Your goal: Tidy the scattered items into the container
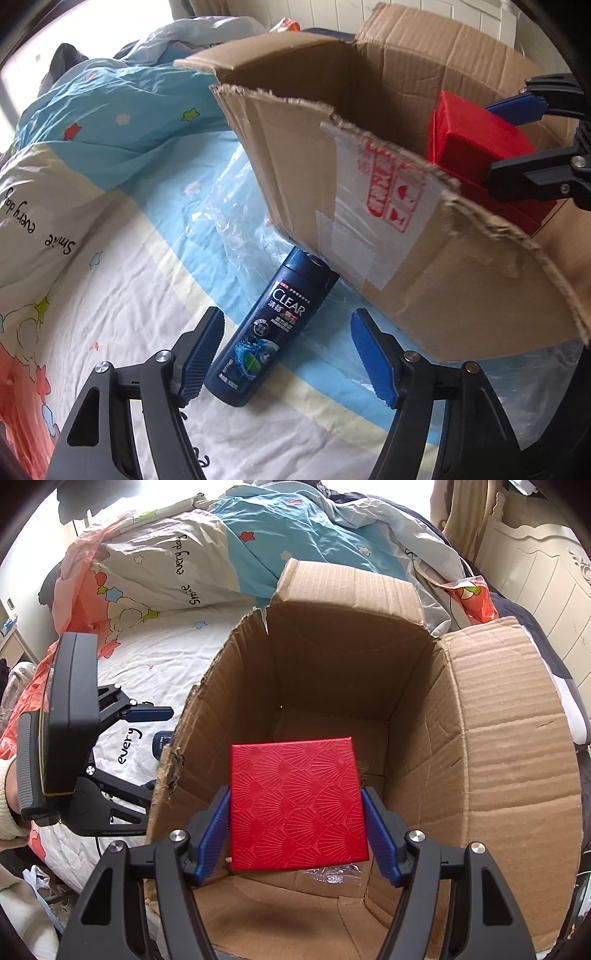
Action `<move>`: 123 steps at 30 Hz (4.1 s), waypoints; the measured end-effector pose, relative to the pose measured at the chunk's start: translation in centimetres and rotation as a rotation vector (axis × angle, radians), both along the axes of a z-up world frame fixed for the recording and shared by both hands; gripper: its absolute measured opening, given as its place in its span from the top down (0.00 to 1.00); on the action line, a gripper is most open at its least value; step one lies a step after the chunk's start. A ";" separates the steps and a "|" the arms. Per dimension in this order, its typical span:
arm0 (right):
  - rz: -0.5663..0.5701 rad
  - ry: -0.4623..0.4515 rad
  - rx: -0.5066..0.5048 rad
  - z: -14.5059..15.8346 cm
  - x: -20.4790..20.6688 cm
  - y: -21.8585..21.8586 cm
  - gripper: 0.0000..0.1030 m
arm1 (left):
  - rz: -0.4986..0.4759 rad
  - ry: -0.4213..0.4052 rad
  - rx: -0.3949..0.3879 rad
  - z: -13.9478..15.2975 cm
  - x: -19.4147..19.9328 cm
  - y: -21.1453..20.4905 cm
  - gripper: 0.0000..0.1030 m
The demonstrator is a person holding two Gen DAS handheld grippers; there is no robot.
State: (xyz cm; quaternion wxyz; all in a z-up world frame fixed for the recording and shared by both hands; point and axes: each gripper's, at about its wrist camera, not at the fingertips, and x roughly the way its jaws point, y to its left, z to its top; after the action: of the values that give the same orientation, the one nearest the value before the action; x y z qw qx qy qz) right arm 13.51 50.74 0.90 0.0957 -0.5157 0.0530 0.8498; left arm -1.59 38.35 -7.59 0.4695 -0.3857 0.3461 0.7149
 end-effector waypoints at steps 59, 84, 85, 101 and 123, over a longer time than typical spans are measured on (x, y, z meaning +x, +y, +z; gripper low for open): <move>0.040 -0.018 0.024 0.1 -2.0 1.1 0.38 | -0.066 -0.206 -0.034 -3.6 -5.2 -0.2 0.62; 0.022 0.074 0.000 3.2 0.3 0.9 0.38 | -0.028 -0.115 0.005 4.3 -3.4 -2.6 0.69; 0.023 0.077 0.001 3.4 0.4 1.0 0.38 | -0.030 -0.114 0.011 4.5 -3.3 -2.6 0.69; 0.021 0.122 0.013 5.8 1.6 0.7 0.38 | -0.029 -0.022 0.068 11.1 -2.7 -4.1 0.69; -0.044 0.173 0.031 8.8 6.0 2.2 0.38 | -0.103 0.053 0.220 20.5 0.7 0.2 0.69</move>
State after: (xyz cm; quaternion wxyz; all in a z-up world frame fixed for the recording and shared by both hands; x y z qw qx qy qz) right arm 19.51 52.93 9.67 0.1175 -0.4374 0.0590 0.8896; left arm -0.93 38.53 12.91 0.5359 -0.2944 0.2971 0.7334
